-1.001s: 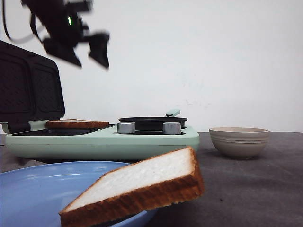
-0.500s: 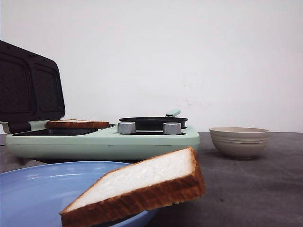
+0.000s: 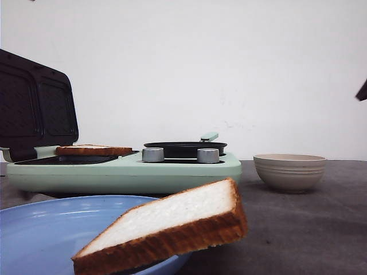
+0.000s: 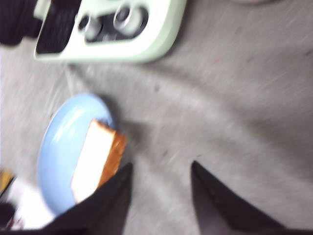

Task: Make breakfast with bread and shrimp
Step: 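Lower the right gripper to the plate and grasp the second bread slice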

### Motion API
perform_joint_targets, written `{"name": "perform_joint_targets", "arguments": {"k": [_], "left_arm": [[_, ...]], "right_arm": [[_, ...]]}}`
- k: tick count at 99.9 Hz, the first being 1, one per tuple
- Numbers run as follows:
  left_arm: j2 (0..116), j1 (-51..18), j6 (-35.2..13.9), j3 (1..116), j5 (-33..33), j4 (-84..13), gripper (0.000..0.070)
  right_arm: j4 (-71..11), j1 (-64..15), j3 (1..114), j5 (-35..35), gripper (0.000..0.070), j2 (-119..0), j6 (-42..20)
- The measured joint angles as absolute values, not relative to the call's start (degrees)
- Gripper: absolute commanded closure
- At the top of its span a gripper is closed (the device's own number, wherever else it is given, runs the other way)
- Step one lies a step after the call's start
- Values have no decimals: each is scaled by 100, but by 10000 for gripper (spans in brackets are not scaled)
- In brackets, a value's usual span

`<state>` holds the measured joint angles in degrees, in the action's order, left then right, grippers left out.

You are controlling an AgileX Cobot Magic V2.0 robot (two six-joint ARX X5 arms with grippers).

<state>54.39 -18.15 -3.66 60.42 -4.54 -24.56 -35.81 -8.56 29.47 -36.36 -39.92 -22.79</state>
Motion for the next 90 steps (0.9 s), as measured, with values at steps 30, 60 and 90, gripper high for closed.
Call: {"name": "perform_joint_targets", "arguments": {"k": [30, 60, 90], "left_arm": [[4121, -1815, -403, 4674, -454, -2357, 192], [3424, -1815, -469, 4160, -419, -2709, 192], [2982, -1815, -510, 4128, -255, -2971, 192]], "right_arm": [[-3006, -1702, 2821, -3935, 374, -4923, -2300], [-2010, -2781, 2646, -3944, 374, -5725, -2696], [-1433, -3557, 2646, -3940, 374, -6355, -2952]]}}
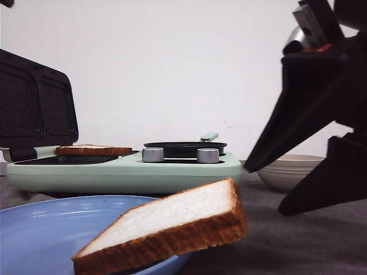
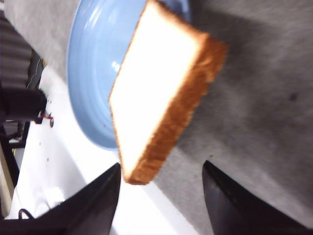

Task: Make breakfast with bread and shrimp
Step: 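Lower the right gripper to the plate and grasp the second bread slice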

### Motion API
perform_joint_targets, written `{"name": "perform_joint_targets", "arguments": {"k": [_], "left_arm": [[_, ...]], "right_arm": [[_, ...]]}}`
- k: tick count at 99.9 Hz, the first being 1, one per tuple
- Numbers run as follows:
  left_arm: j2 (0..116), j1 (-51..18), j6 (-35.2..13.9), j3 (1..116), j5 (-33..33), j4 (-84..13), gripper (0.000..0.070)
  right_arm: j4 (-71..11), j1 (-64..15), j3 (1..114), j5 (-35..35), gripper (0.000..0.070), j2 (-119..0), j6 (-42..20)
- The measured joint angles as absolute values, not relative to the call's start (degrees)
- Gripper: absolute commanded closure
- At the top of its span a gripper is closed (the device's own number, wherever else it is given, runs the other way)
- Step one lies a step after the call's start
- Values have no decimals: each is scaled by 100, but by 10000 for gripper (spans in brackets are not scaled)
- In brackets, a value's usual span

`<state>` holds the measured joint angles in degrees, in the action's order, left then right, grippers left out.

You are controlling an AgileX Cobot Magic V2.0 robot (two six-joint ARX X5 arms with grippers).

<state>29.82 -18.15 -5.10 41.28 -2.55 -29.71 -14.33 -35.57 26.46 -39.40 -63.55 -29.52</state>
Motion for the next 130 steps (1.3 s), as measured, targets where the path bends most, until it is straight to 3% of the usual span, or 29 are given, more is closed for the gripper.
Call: {"name": "perform_joint_targets", "arguments": {"k": [76, 81, 95, 130], "left_arm": [[2783, -1815, -513, 4128, -134, -3170, 192], [2783, -1815, -510, 4128, -134, -3173, 192], [2783, -1815, -510, 4128, -134, -3173, 192], [2779, -1815, -513, 4128, -134, -3212, 192]], "right_arm": [[-427, -4230, 2646, -3990, 378, -7225, -3398], [-401, -4257, 2646, -3992, 421, -7282, -3415], [-246, -4311, 2646, -3990, 694, -7303, -3465], [458, -4313, 2646, -4014, 700, -7279, -3771]]}}
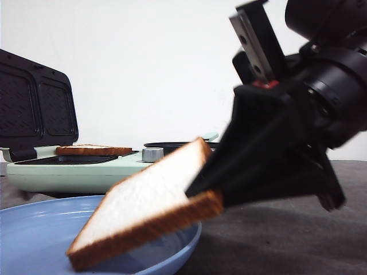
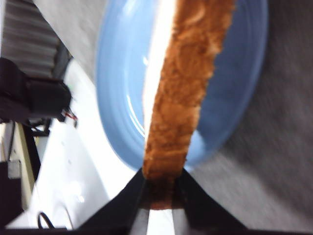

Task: Make breakfast with bread and shrimp
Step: 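Lower the right gripper to the plate and grasp the second bread slice, then carry the bread slice over and lower it onto the press plate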

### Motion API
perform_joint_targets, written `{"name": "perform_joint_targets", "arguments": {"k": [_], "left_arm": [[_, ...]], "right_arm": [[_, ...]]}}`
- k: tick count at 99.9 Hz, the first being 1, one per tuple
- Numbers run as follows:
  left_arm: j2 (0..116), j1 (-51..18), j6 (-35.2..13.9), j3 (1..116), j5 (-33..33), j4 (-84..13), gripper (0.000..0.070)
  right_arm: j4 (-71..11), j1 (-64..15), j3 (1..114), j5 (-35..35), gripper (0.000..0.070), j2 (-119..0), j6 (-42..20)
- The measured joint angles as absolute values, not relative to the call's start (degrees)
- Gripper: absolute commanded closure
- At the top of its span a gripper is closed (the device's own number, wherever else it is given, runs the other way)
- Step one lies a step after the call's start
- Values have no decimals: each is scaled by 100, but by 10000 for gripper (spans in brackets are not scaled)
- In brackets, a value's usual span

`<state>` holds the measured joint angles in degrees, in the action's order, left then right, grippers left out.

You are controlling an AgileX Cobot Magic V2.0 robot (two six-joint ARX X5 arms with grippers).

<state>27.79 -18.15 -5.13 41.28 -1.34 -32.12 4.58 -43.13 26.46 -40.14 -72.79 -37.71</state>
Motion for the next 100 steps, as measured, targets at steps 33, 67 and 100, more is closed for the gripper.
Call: {"name": "perform_joint_targets", "arguments": {"k": [33, 67, 100], "left_arm": [[2637, -1817, -513, 4128, 47, -3214, 192], [2541, -1817, -513, 4128, 316, -3214, 192], [2541, -1817, -510, 4128, 421, -3214, 192]], "right_arm": [[1354, -4313, 3194, -3857, 700, -7146, -4445], [495, -4167, 5260, -3745, 700, -8149, -4209], [-143, -4077, 7487, -4088, 700, -10134, -4064]]}}
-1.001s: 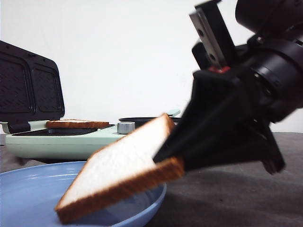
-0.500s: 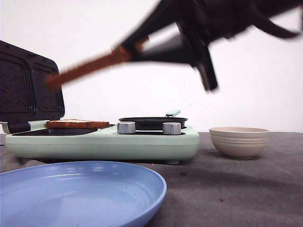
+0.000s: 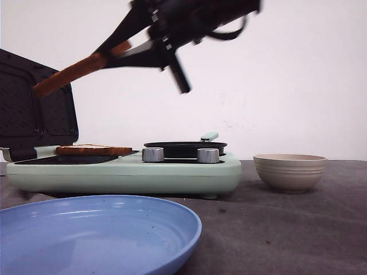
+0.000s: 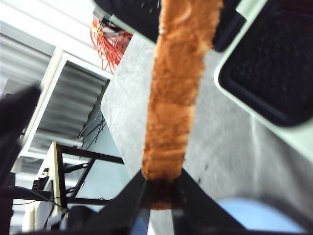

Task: Make breakfast with bread and shrimp
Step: 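Carry the bread slice over and lower it onto the press plate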

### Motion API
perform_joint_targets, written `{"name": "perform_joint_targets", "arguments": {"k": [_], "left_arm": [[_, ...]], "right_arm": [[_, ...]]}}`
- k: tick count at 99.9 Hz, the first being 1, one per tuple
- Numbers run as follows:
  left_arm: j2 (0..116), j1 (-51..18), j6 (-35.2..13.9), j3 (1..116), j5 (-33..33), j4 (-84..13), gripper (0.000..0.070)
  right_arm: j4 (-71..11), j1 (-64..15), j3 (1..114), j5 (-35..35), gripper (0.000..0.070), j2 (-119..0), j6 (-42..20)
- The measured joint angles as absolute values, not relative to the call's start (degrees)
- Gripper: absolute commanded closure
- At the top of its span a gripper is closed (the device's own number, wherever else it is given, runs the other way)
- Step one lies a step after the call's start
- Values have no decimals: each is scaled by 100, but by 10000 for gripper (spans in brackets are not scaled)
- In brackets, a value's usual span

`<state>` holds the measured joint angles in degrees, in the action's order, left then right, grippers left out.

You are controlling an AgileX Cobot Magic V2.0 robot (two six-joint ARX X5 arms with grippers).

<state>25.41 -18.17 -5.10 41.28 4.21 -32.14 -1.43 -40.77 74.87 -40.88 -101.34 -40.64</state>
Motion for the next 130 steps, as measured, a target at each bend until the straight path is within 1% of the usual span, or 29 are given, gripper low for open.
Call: {"name": "perform_joint_targets", "arguments": {"k": [17, 38, 93, 97, 104, 106, 109, 112, 116, 130], "left_arm": [[2541, -1817, -510, 4128, 467, -3214, 192], [2541, -1817, -508, 4128, 469, -3214, 192], [2541, -1817, -508, 4128, 604, -3190, 192], [2541, -1817, -508, 4128, 604, -3190, 192], [2541, -1817, -508, 4128, 607, -3192, 192], [2541, -1817, -508, 4128, 607, -3190, 192], [2541, -1817, -508, 4128, 607, -3190, 192], [2541, -1817, -508, 4128, 607, -3190, 192], [2541, -1817, -508, 4128, 607, -3190, 192], [2541, -1817, -508, 4128, 607, -3190, 192]], "right_arm": [[-513, -4060, 8503, -4189, 700, -11131, -4053], [-722, -4053, 9249, -4213, 700, -11893, -4053], [-810, -4007, 9354, -4130, 696, -12239, -4045], [-810, -4012, 9354, -4073, 637, -12239, -4045], [-810, -4012, 9354, -4038, 443, -12239, -4029], [-810, -4012, 9354, -4032, 398, -12239, -4029], [-812, -4012, 9356, -4032, 351, -12239, -4029], [-823, -4010, 9356, -4032, 327, -12239, -4027], [-836, -4010, 9356, -4029, 312, -12239, -4023], [-906, -4012, 9360, -4034, 296, -12239, -3896]]}}
